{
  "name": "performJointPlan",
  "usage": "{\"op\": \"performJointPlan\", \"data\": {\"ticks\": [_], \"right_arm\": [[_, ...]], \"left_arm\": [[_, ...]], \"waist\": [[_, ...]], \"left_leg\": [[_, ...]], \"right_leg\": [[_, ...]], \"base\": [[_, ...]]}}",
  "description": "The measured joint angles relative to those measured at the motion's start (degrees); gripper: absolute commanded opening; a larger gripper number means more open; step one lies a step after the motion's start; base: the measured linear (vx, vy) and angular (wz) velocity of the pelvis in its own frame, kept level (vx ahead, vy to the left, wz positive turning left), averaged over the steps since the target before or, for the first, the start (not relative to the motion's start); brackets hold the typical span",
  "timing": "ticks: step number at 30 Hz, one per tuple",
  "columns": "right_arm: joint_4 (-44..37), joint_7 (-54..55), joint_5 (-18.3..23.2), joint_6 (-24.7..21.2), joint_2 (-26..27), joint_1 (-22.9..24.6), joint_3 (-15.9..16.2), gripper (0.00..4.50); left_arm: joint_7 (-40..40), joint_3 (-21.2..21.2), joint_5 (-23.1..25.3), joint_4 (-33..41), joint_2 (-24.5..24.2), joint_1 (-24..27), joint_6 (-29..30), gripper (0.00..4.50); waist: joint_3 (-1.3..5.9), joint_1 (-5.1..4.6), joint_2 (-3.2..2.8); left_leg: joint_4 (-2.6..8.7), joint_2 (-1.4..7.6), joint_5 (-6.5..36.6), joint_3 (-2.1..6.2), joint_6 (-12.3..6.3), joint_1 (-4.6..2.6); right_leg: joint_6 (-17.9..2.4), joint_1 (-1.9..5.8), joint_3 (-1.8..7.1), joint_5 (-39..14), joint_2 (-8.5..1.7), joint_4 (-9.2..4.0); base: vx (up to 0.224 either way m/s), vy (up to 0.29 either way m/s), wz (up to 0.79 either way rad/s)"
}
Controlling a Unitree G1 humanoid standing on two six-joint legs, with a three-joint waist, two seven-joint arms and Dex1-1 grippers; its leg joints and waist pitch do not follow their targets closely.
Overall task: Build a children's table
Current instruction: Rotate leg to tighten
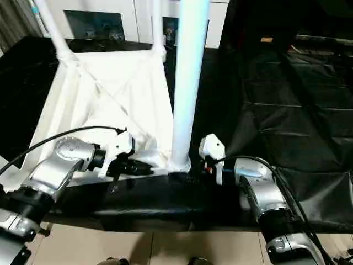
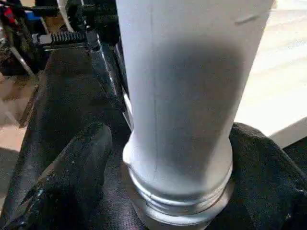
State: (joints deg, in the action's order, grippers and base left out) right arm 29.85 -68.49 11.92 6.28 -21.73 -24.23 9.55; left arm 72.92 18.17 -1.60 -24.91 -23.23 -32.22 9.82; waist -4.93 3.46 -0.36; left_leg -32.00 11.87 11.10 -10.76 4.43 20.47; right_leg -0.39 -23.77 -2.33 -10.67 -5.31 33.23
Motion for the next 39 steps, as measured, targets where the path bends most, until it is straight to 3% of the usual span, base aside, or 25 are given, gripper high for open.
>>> {"op": "performJointPlan", "data": {"ticks": [3,16,29,35,39], "right_arm": [[0.0,-0.6,0.26,0.0,0.1,0.0,-0.05,3.82],[0.57,-0.76,1.0,-0.07,0.28,-0.15,-0.31,2.82],[1.88,-0.54,0.94,0.87,0.86,-0.32,-0.17,2.69],[7.7,12.39,-0.58,2.49,5.33,-2.33,-3.0,2.69],[9.08,26.77,-1.4,1.19,10.97,-2.47,-6.73,2.69]], "left_arm": [[0.22,0.23,-0.53,0.44,-0.39,0.22,0.49,0.0],[0.58,0.39,-0.56,1.22,-0.58,0.45,1.27,0.0],[0.55,0.55,-0.56,1.37,-0.94,0.55,2.13,0.0],[-8.0,-0.56,0.92,-4.03,2.56,-2.31,2.83,0.0],[-16.25,-1.8,2.11,-9.05,7.02,-5.62,4.44,0.0]], "waist": [[0.0,-0.03,0.01],[0.01,0.08,0.01],[0.01,0.07,0.03],[-0.02,-0.69,0.15],[-0.08,-1.18,0.26]], "left_leg": [[0.01,0.02,0.0,-0.13,0.0,-0.05],[-0.19,0.04,0.0,-0.16,-0.01,-0.02],[-0.57,0.06,0.0,-0.16,0.0,-0.06],[-0.55,0.02,0.14,-0.21,0.37,-0.32],[-0.39,0.01,0.07,-0.19,0.53,-0.43]], "right_leg": [[0.0,0.0,0.06,0.0,0.0,0.03],[0.0,-0.07,0.05,0.0,-0.01,0.26],[0.0,-0.09,0.13,-0.01,-0.05,0.77],[-0.06,0.16,0.29,0.04,-0.06,0.82],[0.11,0.28,0.31,-0.06,-0.05,0.79]], "base": [[0.0,0.0,0.0],[0.0,0.0,0.0],[0.0,0.0,0.0],[0.0,0.0,0.0],[0.0,0.0,0.0]]}}
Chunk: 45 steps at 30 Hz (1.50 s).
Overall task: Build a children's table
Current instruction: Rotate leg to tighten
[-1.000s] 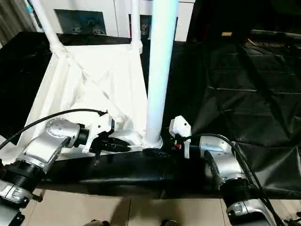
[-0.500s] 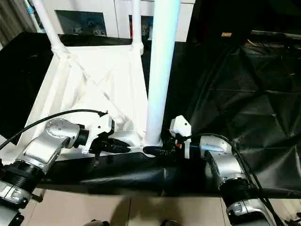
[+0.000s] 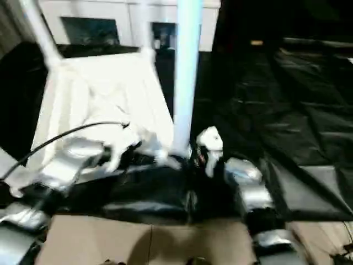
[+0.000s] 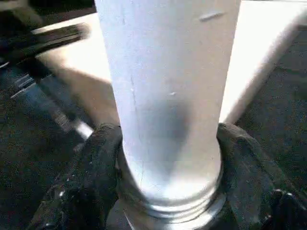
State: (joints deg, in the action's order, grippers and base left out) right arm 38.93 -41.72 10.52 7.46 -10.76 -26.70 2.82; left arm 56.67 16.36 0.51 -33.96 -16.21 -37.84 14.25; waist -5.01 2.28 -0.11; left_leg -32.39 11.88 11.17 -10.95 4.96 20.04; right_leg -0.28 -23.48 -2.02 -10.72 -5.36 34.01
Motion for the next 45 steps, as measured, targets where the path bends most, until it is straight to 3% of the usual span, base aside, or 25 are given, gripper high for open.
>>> {"op": "performJointPlan", "data": {"ticks": [5,9,12,17,20,24,27,31,36,39,45], "right_arm": [[3.05,21.49,-2.65,-2.67,7.67,-3.7,-2.86,2.68],[3.78,29.77,-4.92,-3.11,9.87,-4.78,-3.03,2.67],[3.87,32.68,-6.61,-3.2,10.46,-4.93,-2.99,2.67],[3.71,32.9,-6.07,-3.17,10.74,-4.75,-3.65,2.67],[3.43,32.23,-5.36,-3.1,10.93,-4.49,-4.57,3.37],[2.69,29.04,-4.67,-2.52,10.33,-3.73,-4.4,3.72],[1.64,23.52,-4.87,-2.46,7.21,-2.89,-2.33,3.95],[-0.7,12.63,-4.78,-2.92,2.48,-1.61,-0.04,3.95],[-5.8,-5.82,-1.86,-1.02,-5.91,1.97,2.42,3.95],[-8.33,-13.65,1.04,-2.13,-8.21,2.66,3.35,3.95],[-11.34,-21.5,2.8,-2.4,-9.35,2.66,4.87,3.95]], "left_arm": [[-11.75,-1.85,1.38,-6.89,6.48,-4.41,1.83,0.0],[-15.45,-1.91,1.96,-9.67,8.73,-5.96,1.55,0.0],[-16.08,-1.89,2.13,-11.54,9.55,-6.93,0.93,0.0],[-16.07,-1.54,2.79,-12.58,9.75,-7.2,-0.74,0.0],[-15.86,-1.19,3.16,-12.72,9.67,-7.18,-1.65,0.0],[-14.74,-0.78,3.21,-12.18,8.76,-6.77,-2.53,0.0],[-12.83,-0.39,3.66,-10.74,7.5,-5.4,-4.7,0.0],[-9.33,-0.27,3.57,-8.38,5.21,-3.86,-6.04,0.0],[-0.11,0.3,1.63,-1.79,0.42,0.47,-8.18,0.0],[5.33,0.49,0.57,1.76,-2.13,2.4,-8.62,0.0],[11.68,1.72,-0.95,8.48,-5.22,5.92,-7.81,0.0]], "waist": [[-0.01,-0.34,0.04],[0.1,-0.19,0.11],[0.2,-0.14,0.14],[0.26,-0.15,0.07],[0.26,-0.14,0.13],[0.22,-0.28,0.14],[0.16,-0.34,0.03],[0.15,-0.25,-0.08],[0.13,0.23,-0.41],[0.16,0.58,-0.49],[0.15,1.45,-0.48]], "left_leg": [[0.37,-0.02,-0.34,0.15,0.56,-0.01],[0.56,-0.04,-0.34,0.4,0.56,0.01],[0.61,-0.05,-0.34,0.45,0.56,-0.01],[0.73,-0.07,-0.34,0.47,0.55,0.01],[0.73,-0.07,-0.34,0.47,0.55,0.02],[0.9,-0.07,-0.34,0.5,0.55,0.01],[1.07,-0.07,-0.34,0.51,0.56,0.0],[1.36,-0.05,-0.35,0.53,0.55,-0.01],[1.68,0.02,-0.43,0.37,0.41,0.01],[1.71,0.06,-0.58,0.35,0.17,0.14],[0.96,0.02,-0.3,0.05,-0.42,0.57]], "right_leg": [[0.23,-0.1,-0.05,-0.1,0.02,-0.11],[0.27,-0.05,-0.08,-0.11,0.04,-0.31],[0.28,0.09,-0.1,-0.1,0.07,-0.51],[0.29,0.24,-0.13,-0.09,0.08,-0.93],[0.29,0.25,-0.13,-0.09,0.08,-0.94],[0.29,0.2,-0.18,-0.1,0.08,-0.94],[0.3,0.14,-0.22,-0.09,0.09,-0.94],[0.56,0.05,-0.27,0.08,0.12,-0.92],[0.34,0.01,-0.39,0.26,0.18,-0.85],[0.46,-0.12,-0.42,0.06,0.25,-0.86],[0.16,-0.44,-0.31,-0.17,0.07,-0.84]], "base": [[0.0,0.0,0.0],[0.0,0.0,0.0],[0.0,0.0,0.0],[0.0,0.0,0.0],[0.0,0.0,0.0],[0.0,0.0,0.0],[0.0,0.0,0.0],[0.0,0.0,0.0],[0.011,-0.002,0.01],[0.063,-0.005,-0.01],[0.0,0.0,0.0]]}}
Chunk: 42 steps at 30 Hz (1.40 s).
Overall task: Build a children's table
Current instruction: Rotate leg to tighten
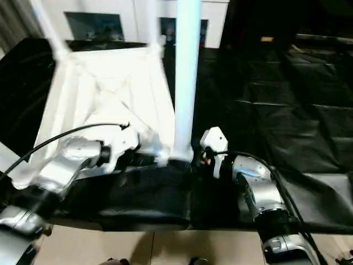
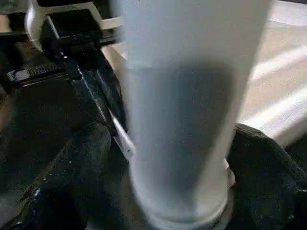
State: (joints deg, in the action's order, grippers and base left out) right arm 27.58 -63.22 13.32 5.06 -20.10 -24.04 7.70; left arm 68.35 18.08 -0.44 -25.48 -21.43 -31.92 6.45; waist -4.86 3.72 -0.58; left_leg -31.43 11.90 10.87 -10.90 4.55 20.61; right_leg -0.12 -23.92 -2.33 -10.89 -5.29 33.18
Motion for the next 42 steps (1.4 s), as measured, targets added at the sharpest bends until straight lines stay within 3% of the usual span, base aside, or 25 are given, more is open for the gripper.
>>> {"op": "performJointPlan", "data": {"ticks": [3,4,6,17,23,33,36,42], "right_arm": [[-0.45,-2.91,0.28,-0.07,-0.37,0.09,1.15,3.95],[-0.44,-3.39,0.29,-0.07,-0.39,0.16,1.39,3.69],[-0.31,-3.58,0.28,-0.07,-0.39,0.25,1.68,3.69],[0.3,-4.85,-0.42,1.21,-1.42,-0.13,1.73,2.65],[0.46,-5.07,-0.63,1.97,-1.45,-0.18,1.85,2.45],[2.07,-4.58,-1.57,3.55,-1.05,-0.72,2.15,2.45],[2.35,-4.56,-1.31,2.34,-0.8,-0.94,1.96,3.14],[4.32,-3.25,-3.39,4.69,-1.22,-0.92,2.81,3.48]], "left_arm": [[1.57,0.51,-0.29,1.66,-0.61,0.57,0.76,0.0],[1.71,0.51,-0.34,1.89,-0.65,0.66,0.85,0.0],[2.0,0.52,-0.33,2.12,-0.67,0.71,1.04,0.0],[2.31,0.7,-0.26,3.29,-1.0,1.42,2.23,0.0],[2.31,0.73,-0.22,3.29,-1.01,1.57,2.23,0.0],[2.25,0.71,-0.2,2.91,-1.02,1.36,2.29,0.0],[2.22,0.71,-0.2,2.85,-1.05,1.34,2.3,0.0],[2.23,0.73,-0.2,2.99,-1.05,1.35,2.43,0.0]], "waist": [[0.0,0.12,0.01],[-0.01,0.1,0.01],[-0.01,0.03,0.01],[-0.01,-0.04,0.04],[0.01,-0.07,0.02],[0.01,-0.19,0.12],[0.03,-0.23,0.16],[0.04,-0.22,0.19]], "left_leg": [[-0.51,-0.01,0.25,-0.08,-0.33,0.27],[-0.6,-0.01,0.25,-0.13,-0.33,0.31],[-0.75,-0.01,0.25,-0.21,-0.33,0.32],[-0.87,0.02,0.24,-0.26,-0.32,0.28],[-1.03,0.03,0.24,-0.26,-0.32,0.26],[-1.24,0.06,0.23,-0.26,-0.32,0.28],[-1.25,0.06,0.23,-0.25,-0.31,0.26],[-1.27,0.06,0.23,-0.26,-0.32,0.28]], "right_leg": [[-0.03,-0.02,0.06,0.0,-0.09,0.01],[-0.04,-0.03,0.08,0.0,-0.13,0.01],[-0.11,-0.02,0.13,0.04,-0.17,0.04],[-0.13,-0.01,0.15,0.05,-0.17,0.27],[-0.13,0.0,0.18,0.06,-0.17,0.41],[-0.17,0.03,0.23,0.02,-0.18,0.86],[-0.17,0.06,0.25,0.02,-0.18,0.86],[-0.17,0.03,0.24,0.02,-0.18,0.88]], "base": [[0.0,0.0,0.0],[0.0,0.0,0.0],[0.0,0.0,0.0],[0.0,0.0,0.0],[0.0,0.0,0.0],[0.0,0.0,0.0],[0.0,0.0,0.0],[0.0,0.0,0.0]]}}
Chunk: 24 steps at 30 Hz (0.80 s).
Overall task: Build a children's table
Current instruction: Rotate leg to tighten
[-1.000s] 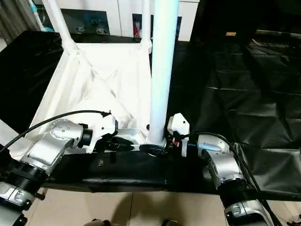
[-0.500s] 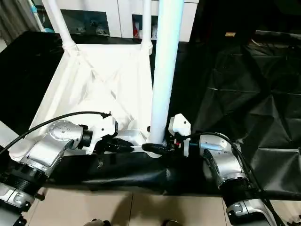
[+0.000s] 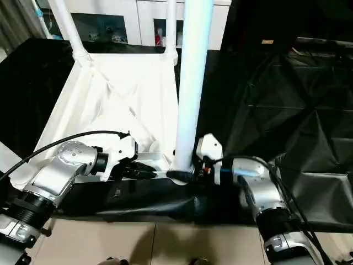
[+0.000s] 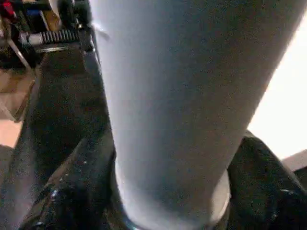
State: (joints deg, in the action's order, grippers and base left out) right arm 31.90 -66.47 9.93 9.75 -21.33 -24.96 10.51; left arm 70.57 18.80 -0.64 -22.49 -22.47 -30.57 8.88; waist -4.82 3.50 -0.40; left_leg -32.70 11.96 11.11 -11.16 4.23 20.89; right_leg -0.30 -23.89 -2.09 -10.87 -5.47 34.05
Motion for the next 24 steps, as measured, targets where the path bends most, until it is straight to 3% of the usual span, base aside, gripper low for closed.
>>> {"op": "performJointPlan", "data": {"ticks": [7,15,24], "right_arm": [[0.0,-0.28,-0.24,0.42,-0.3,-0.01,-0.12,3.48],[0.84,-1.01,0.88,0.41,-0.14,-0.01,-0.16,2.77],[0.87,-1.06,1.18,0.41,-0.13,-0.01,-0.17,2.7]], "left_arm": [[0.02,0.0,-0.01,-0.17,-0.03,-0.06,0.01,0.0],[0.03,0.01,-0.04,-0.26,-0.03,-0.16,0.09,0.0],[0.27,0.02,-0.12,-0.5,-0.03,-0.36,0.21,0.0]], "waist": [[0.0,-0.01,0.01],[0.0,-0.01,0.01],[0.0,0.0,0.01]], "left_leg": [[0.0,0.0,0.0,0.0,0.0,0.0],[-0.02,0.0,0.0,0.0,0.0,0.0],[-0.02,0.01,0.0,0.0,0.0,0.0]], "right_leg": [[0.0,0.01,0.0,0.0,0.0,0.0],[0.0,0.01,0.0,0.0,0.0,0.01],[0.0,0.0,-0.01,0.0,0.0,0.01]], "base": [[0.0,0.0,0.0],[0.0,0.0,0.0],[0.0,0.0,0.0]]}}
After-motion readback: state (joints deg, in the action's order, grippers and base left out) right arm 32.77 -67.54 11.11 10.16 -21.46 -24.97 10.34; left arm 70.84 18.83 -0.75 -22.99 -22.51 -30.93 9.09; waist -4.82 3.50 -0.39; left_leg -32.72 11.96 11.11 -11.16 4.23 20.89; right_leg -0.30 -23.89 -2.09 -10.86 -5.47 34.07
